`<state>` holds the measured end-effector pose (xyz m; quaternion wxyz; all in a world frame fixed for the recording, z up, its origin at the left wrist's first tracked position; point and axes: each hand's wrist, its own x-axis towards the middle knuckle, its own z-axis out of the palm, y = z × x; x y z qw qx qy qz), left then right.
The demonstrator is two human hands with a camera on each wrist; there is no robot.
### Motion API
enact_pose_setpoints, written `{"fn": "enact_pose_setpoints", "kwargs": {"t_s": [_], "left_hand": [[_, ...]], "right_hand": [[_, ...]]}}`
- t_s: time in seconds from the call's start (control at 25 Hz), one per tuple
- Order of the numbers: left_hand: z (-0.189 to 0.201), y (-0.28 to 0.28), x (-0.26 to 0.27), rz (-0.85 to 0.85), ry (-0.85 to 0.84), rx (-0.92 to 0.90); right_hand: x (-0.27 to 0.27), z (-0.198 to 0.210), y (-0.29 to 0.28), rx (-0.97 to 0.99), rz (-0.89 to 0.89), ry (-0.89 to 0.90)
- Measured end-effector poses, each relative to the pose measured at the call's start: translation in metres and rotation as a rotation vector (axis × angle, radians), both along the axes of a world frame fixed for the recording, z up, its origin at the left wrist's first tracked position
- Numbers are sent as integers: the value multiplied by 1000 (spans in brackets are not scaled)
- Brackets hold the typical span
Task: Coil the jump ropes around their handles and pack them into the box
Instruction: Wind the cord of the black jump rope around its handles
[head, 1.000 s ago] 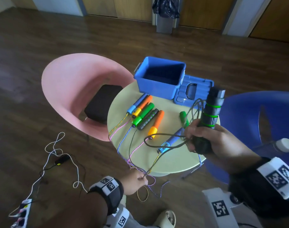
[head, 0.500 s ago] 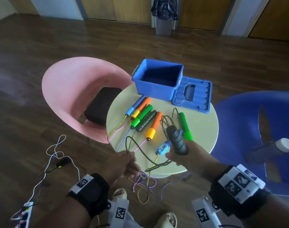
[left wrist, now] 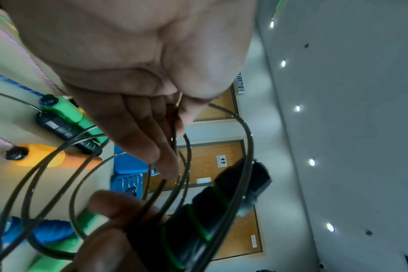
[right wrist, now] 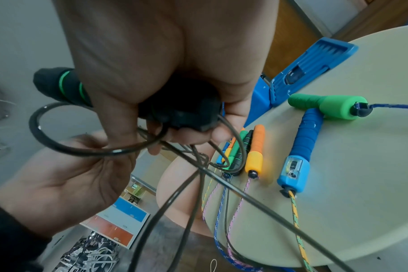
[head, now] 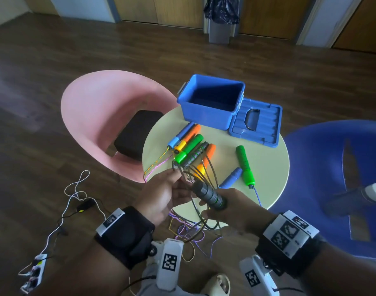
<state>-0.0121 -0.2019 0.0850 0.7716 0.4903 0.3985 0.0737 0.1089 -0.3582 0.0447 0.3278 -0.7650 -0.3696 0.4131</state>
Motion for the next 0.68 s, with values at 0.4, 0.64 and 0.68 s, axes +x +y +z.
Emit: {"fn": "enact_pose_setpoints", "kwargs": {"t_s": [0.4, 0.64, 0.68], "left_hand": [[-38, 23, -16, -323, 124, 204], [-128, 25, -43, -586, 583, 177], [-141, 21, -45, -605, 619, 166]], "right_hand": [[18, 9, -29, 85, -298, 212], [17, 13, -49, 172, -496, 433], [17, 10, -51, 176, -520, 451]]}}
